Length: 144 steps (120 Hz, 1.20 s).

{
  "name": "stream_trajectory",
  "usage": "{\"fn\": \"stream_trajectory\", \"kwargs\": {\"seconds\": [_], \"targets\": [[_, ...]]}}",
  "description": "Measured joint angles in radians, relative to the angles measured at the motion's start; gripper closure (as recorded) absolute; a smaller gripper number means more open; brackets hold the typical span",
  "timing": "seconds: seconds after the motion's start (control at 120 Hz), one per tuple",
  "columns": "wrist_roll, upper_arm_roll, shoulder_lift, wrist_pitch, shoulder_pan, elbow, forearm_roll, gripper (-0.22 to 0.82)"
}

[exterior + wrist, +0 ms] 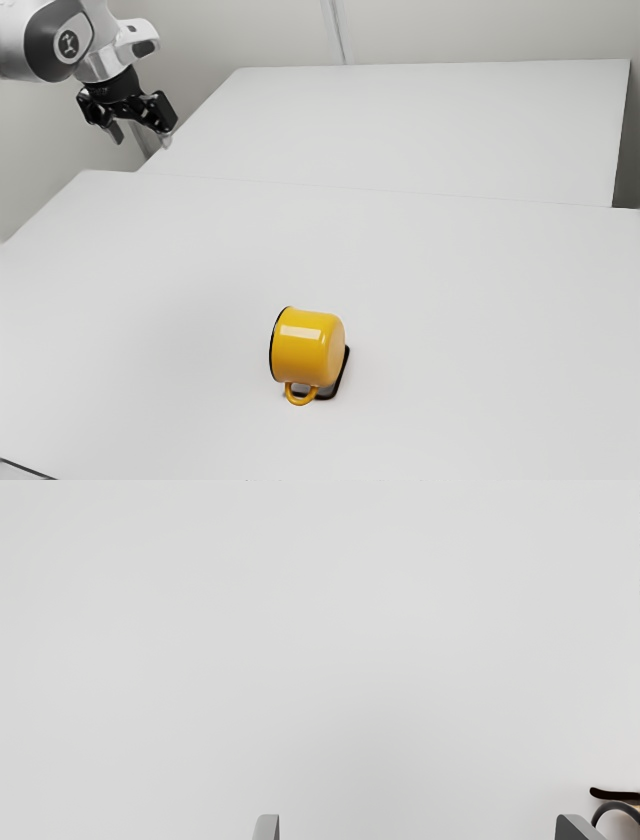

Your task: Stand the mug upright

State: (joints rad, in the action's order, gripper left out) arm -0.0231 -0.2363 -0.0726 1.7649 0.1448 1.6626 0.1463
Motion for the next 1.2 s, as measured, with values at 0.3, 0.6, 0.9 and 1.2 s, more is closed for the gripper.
{"fn": "stream_trajectory", "kwargs": {"seconds": [0.3, 0.6, 0.9, 1.2], "targets": [[-0.019, -0.014, 0.004, 0.006, -0.011, 0.058, -0.111, 0.00], [-0.033, -0.015, 0.007, 0.001, -0.145, 0.292, -0.527, 0.00], [-0.041, -0.015, 0.089, 0.009, -0.109, 0.454, -0.808, 0.00], [-0.045, -0.015, 0.171, 0.013, -0.120, 0.525, -1.013, 0.00]]}}
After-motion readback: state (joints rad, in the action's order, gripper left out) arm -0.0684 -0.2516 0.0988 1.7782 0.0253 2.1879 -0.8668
